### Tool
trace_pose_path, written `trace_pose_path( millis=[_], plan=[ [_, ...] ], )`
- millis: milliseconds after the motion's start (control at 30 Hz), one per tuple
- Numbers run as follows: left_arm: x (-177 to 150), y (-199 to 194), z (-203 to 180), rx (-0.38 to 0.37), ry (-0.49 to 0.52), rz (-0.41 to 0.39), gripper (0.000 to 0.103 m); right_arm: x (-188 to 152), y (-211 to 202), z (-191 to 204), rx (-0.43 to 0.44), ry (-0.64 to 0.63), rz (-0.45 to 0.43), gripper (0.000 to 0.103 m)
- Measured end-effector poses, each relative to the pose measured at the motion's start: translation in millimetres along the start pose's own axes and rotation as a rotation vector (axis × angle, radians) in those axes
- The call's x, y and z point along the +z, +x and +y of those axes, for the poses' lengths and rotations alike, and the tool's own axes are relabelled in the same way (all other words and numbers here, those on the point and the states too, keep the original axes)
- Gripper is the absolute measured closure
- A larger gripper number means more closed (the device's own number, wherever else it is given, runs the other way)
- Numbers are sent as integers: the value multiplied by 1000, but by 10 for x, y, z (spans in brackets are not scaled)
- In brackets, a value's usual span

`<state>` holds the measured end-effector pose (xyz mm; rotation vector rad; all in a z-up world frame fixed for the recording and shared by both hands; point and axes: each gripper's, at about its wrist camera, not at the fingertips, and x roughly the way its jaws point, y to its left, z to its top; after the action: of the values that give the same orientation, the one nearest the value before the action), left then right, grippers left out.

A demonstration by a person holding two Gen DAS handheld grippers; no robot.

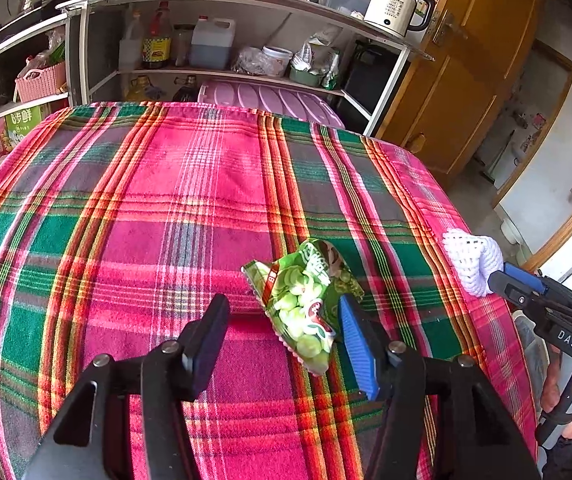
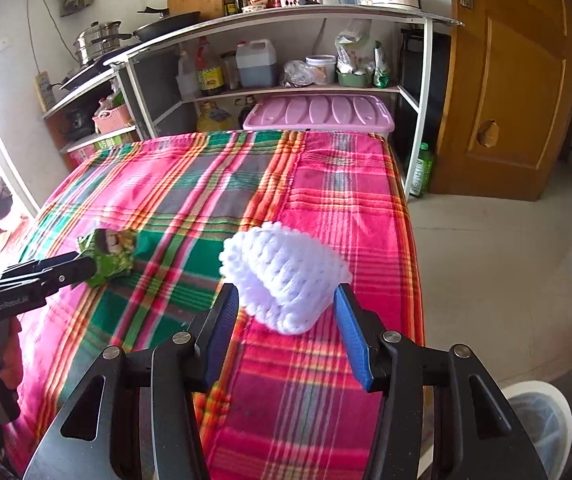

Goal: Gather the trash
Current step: 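Grasp the white mesh net with the right tool while the left tool grasps the green bag, then lift the net and green bag and carry them over the trash bin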

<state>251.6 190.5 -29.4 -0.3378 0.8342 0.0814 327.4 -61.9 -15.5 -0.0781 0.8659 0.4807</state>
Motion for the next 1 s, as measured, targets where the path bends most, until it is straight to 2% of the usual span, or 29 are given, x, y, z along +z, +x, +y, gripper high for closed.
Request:
trace_pose_path(
  millis=[100, 200, 267, 300, 400, 500, 767, 1000],
  plan=[
    [13, 50, -7, 6, 7, -1, 45, 41, 119, -76, -15, 19, 19, 52],
    [21, 73, -24, 2, 17, -7, 45, 57, 179, -135, 6, 47, 34, 52],
    [15, 84, -49, 1, 32, -10, 45, 56, 184, -136, 7, 50, 28, 58],
    [12, 83, -61, -1, 37, -10, 49, 60, 191, -130, 9, 49, 26, 67],
    [24, 97, -87, -14, 50, -4, 65, 53, 193, -112, -1, 43, 22, 76],
    [19, 78, -109, -22, 60, -10, 68, 29, 146, -94, -3, 45, 13, 82],
    [-73, -93, -270, -42, 89, -27, 70, -103, -103, -1, 27, 58, -6, 83],
    [-245, -402, -499, -79, 111, -60, 70, -360, -525, 52, 40, 78, -33, 83]
  ],
)
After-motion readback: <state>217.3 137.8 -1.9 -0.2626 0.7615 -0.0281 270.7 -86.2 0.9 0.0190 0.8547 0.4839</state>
